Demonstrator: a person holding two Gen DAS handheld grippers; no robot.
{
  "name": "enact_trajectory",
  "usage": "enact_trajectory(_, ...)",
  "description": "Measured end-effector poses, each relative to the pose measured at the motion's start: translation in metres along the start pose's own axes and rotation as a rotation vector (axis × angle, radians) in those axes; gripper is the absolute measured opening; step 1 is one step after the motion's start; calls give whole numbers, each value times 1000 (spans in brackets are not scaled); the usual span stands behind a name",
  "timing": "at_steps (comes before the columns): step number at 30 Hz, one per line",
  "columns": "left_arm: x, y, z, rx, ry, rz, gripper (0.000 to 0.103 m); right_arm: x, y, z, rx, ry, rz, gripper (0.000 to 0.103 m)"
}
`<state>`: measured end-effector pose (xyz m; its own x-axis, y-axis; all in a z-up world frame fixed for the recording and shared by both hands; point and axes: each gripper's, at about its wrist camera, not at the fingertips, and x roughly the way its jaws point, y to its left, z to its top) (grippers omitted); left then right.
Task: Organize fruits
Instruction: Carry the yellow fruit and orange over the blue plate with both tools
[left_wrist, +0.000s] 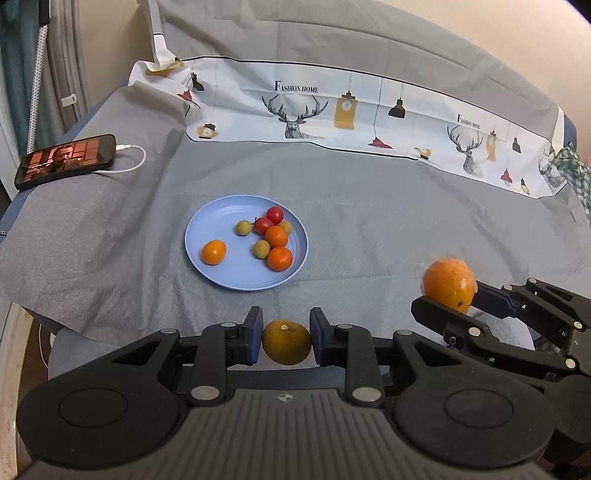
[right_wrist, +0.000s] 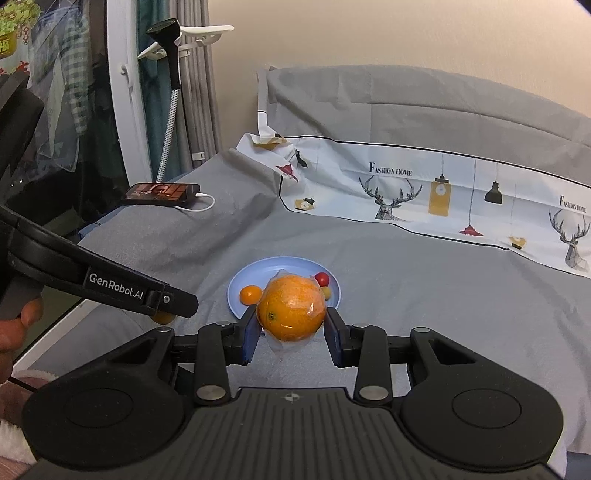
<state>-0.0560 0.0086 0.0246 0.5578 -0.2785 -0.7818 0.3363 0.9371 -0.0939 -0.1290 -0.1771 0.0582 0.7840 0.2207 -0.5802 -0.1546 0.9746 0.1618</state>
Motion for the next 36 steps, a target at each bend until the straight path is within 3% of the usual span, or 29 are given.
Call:
enact_trajectory(22,24,22,9,-45,40,-14,30,23,-1,3,-3,73,-6,39)
enact_trajectory(36,88,57,64,-103,91,43,30,92,-14,15,24,157,4,39)
